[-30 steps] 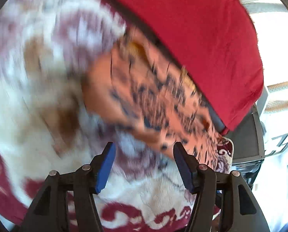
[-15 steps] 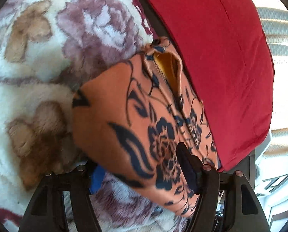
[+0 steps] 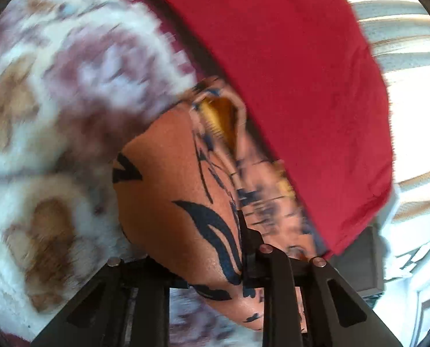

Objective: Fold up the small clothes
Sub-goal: 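Lift the hem with both grippers and fold it over toward the collar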

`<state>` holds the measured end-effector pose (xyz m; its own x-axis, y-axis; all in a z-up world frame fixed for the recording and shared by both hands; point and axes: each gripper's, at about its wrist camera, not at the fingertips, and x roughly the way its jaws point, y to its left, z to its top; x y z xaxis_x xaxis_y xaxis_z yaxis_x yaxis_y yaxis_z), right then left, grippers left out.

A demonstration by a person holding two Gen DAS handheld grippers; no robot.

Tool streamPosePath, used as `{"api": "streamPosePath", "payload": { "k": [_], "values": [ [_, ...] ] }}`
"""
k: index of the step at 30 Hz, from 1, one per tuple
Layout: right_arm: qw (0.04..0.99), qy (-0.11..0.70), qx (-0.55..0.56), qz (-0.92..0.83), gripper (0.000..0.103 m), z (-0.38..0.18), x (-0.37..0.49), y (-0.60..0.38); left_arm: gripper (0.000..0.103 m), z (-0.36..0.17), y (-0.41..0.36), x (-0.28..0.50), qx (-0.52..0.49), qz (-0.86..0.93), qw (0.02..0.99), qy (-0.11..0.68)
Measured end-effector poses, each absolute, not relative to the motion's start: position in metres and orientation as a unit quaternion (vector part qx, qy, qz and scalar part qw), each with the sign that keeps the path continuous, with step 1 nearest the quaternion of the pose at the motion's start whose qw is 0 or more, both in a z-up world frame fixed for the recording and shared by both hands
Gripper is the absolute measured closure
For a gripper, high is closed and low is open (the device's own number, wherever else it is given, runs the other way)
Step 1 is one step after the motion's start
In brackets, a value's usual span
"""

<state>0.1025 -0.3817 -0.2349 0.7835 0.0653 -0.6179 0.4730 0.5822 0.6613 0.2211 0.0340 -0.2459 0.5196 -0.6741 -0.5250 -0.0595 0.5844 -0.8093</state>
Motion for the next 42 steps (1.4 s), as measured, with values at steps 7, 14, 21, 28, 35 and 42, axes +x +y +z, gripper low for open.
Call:
{"api": "streamPosePath", "payload": {
  "k": [7, 14, 21, 28, 35, 42],
  "values": [
    [0.887, 0.194, 0.406, -0.100, 0.090, -0.179, 0.100, -0.376, 0.081, -0.192, 0.026, 0.233, -0.376, -0.233, 0.807, 0.391],
    [0.840, 0.237, 0.478, -0.103, 0.090, -0.213, 0.097, -0.386, 0.081, -0.242, 0.037, 0.236, -0.397, -0.181, 0.760, 0.481],
    [0.795, 0.279, 0.527, -0.112, 0.079, -0.231, 0.096, -0.409, 0.040, -0.268, 0.034, 0.235, -0.434, -0.168, 0.728, 0.504],
    [0.796, 0.261, 0.539, -0.087, 0.066, -0.249, 0.109, -0.416, 0.082, -0.267, 0.031, 0.247, -0.428, -0.179, 0.739, 0.489],
    [0.909, 0.131, 0.391, -0.058, 0.090, -0.146, 0.067, -0.385, 0.084, -0.185, 0.060, 0.199, -0.441, -0.255, 0.764, 0.396],
    [0.867, 0.231, 0.432, -0.094, 0.090, -0.182, 0.025, -0.385, 0.084, -0.238, 0.074, 0.130, -0.380, -0.190, 0.741, 0.520]
  ]
}}
